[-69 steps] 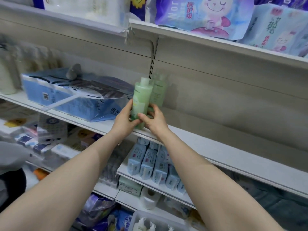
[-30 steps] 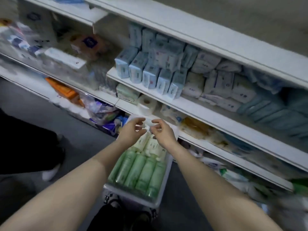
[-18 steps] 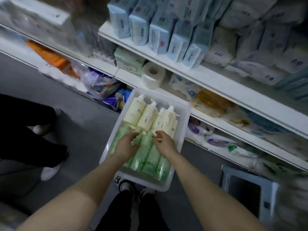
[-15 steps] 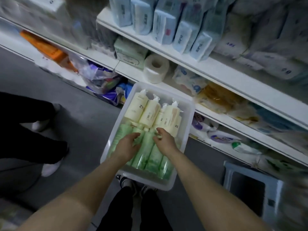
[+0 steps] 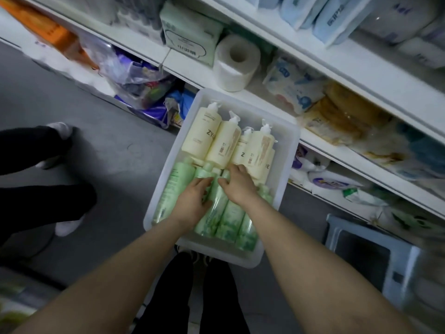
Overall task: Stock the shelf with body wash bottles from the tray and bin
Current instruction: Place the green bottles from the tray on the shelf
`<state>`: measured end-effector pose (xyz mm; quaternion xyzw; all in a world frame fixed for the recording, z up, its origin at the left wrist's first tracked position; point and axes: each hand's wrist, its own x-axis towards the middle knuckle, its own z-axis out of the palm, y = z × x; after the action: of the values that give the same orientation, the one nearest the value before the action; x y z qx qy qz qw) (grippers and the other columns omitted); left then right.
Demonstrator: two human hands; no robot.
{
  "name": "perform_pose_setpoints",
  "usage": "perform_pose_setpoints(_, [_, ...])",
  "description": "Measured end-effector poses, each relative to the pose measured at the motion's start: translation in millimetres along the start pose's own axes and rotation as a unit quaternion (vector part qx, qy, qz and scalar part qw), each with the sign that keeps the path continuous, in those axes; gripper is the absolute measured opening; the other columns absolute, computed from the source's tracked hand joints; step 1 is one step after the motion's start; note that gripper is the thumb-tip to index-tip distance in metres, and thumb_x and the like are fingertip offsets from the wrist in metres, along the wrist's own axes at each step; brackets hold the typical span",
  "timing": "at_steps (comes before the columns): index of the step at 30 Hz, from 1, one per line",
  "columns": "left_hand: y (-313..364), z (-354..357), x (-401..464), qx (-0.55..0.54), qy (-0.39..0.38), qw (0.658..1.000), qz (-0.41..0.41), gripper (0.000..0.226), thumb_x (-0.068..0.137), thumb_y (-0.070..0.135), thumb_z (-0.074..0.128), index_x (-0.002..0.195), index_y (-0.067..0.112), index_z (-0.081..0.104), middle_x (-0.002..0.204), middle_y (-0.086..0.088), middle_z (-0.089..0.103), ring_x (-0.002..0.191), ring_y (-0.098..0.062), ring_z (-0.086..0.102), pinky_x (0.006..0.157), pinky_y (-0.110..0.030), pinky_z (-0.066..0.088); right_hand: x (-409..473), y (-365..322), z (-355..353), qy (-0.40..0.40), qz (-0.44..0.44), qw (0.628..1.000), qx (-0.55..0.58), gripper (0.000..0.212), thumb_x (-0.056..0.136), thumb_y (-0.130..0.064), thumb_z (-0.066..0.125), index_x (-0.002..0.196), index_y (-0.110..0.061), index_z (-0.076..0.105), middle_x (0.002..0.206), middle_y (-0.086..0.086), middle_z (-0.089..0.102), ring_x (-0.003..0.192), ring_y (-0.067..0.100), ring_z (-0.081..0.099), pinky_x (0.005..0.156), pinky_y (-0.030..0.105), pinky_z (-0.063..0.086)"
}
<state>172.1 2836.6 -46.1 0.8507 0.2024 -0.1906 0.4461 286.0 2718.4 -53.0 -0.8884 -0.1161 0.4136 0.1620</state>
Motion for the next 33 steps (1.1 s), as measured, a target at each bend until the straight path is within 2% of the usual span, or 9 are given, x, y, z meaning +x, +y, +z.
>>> perform_pose_setpoints(5, [-3, -5, 5, 0.014, -0.042, 0.999, 0.006, 0.072, 0.082, 0.009, 0.071, 0.147, 0.010, 0.038, 0.139, -0.009, 0.045, 0.109, -0.026, 0.058, 0.092, -0.032, 0.049, -9, -2, -3, -0.024, 0.002, 0.999, 0.036, 0.047, 0.098, -0.043, 0.055, 0.135, -0.018, 0.043, 0.135, 0.010, 0.049, 0.123, 0.031, 0.049, 0.099, 0.038, 0.043])
perform_pose_setpoints(9, [-3, -8, 5, 0.014, -0.056, 0.998, 0.001, 0.077, 0.081, 0.010, 0.073, 0.148, 0.011, 0.036, 0.141, -0.008, 0.044, 0.112, -0.025, 0.057, 0.096, -0.032, 0.048, -16, 0, -5, -0.015, -0.002, 0.993, 0.114, 0.042, 0.092, -0.039, 0.067, 0.122, -0.019, 0.046, 0.120, -0.004, 0.056, 0.107, 0.020, 0.056, 0.083, 0.030, 0.041])
perform_pose_setpoints(12, [-2, -10, 2, 0.001, -0.056, 0.998, -0.012, 0.081, 0.079, 0.011, 0.076, 0.148, 0.012, 0.036, 0.140, -0.008, 0.047, 0.114, -0.024, 0.057, 0.097, -0.034, 0.048, -24, 4, 0, 0.013, -0.022, 0.987, 0.160, 0.044, 0.087, -0.035, 0.073, 0.121, -0.022, 0.048, 0.122, -0.007, 0.052, 0.110, 0.013, 0.052, 0.086, 0.027, 0.039])
perform_pose_setpoints(15, [-2, -11, -1, -0.020, -0.065, 0.997, -0.042, 0.081, 0.076, 0.017, 0.080, 0.147, 0.011, 0.040, 0.135, -0.007, 0.056, 0.117, -0.022, 0.058, 0.100, -0.033, 0.047, -37, 2, 7, 0.019, -0.012, 0.976, 0.217, 0.058, 0.086, -0.031, 0.075, 0.136, -0.022, 0.047, 0.131, -0.003, 0.045, 0.115, 0.010, 0.046, 0.097, 0.024, 0.039])
perform_pose_setpoints(20, [-1, -18, -11, -0.055, -0.093, 0.989, -0.101, 0.057, 0.077, 0.021, 0.080, 0.131, 0.020, 0.059, 0.112, 0.005, 0.067, 0.102, -0.010, 0.061, 0.089, -0.021, 0.046, -48, -7, 3, -0.020, 0.033, 0.964, 0.264, 0.055, 0.088, -0.037, 0.072, 0.136, -0.020, 0.049, 0.131, -0.003, 0.044, 0.123, 0.018, 0.049, 0.108, 0.036, 0.042])
perform_pose_setpoints(26, [10, -27, -37, -0.115, -0.107, 0.978, -0.138, 0.081, 0.073, 0.014, 0.084, 0.143, 0.015, 0.044, 0.130, -0.003, 0.061, 0.114, -0.016, 0.059, 0.097, -0.032, 0.051, -81, -29, -8, -0.026, -0.012, 0.976, 0.217, 0.052, 0.093, -0.036, 0.067, 0.137, -0.021, 0.043, 0.129, -0.001, 0.056, 0.116, 0.019, 0.054, 0.098, 0.035, 0.046])
perform_pose_setpoints(29, [24, -37, -52, -0.125, -0.106, 0.979, -0.124, 0.101, 0.061, 0.028, 0.088, 0.147, 0.022, 0.037, 0.129, -0.003, 0.059, 0.113, -0.021, 0.059, 0.096, -0.042, 0.052, -98, -39, -23, 0.001, -0.022, 0.979, 0.202, 0.053, 0.092, -0.042, 0.067, 0.135, -0.022, 0.044, 0.130, 0.002, 0.059, 0.118, 0.024, 0.056, 0.098, 0.038, 0.048])
perform_pose_setpoints(31, [36, -45, -57, -0.118, -0.110, 0.980, -0.118, 0.110, 0.053, 0.041, 0.086, 0.148, 0.025, 0.032, 0.129, -0.002, 0.059, 0.113, -0.021, 0.059, 0.096, -0.040, 0.051, -106, -47, -47, 0.018, -0.018, 0.980, 0.197, 0.057, 0.092, -0.049, 0.064, 0.137, -0.022, 0.044, 0.132, 0.004, 0.058, 0.119, 0.026, 0.056, 0.098, 0.039, 0.048])
perform_pose_setpoints(33, [56, -58, -64, -0.099, -0.101, 0.984, -0.108, 0.107, 0.061, 0.039, 0.088, 0.149, 0.019, 0.030, 0.136, -0.002, 0.054, 0.120, -0.020, 0.053, 0.098, -0.032, 0.046, -113, -56, -74, 0.031, -0.023, 0.980, 0.197, 0.065, 0.090, -0.056, 0.063, 0.142, -0.023, 0.041, 0.134, 0.006, 0.056, 0.120, 0.027, 0.055, 0.099, 0.040, 0.047])
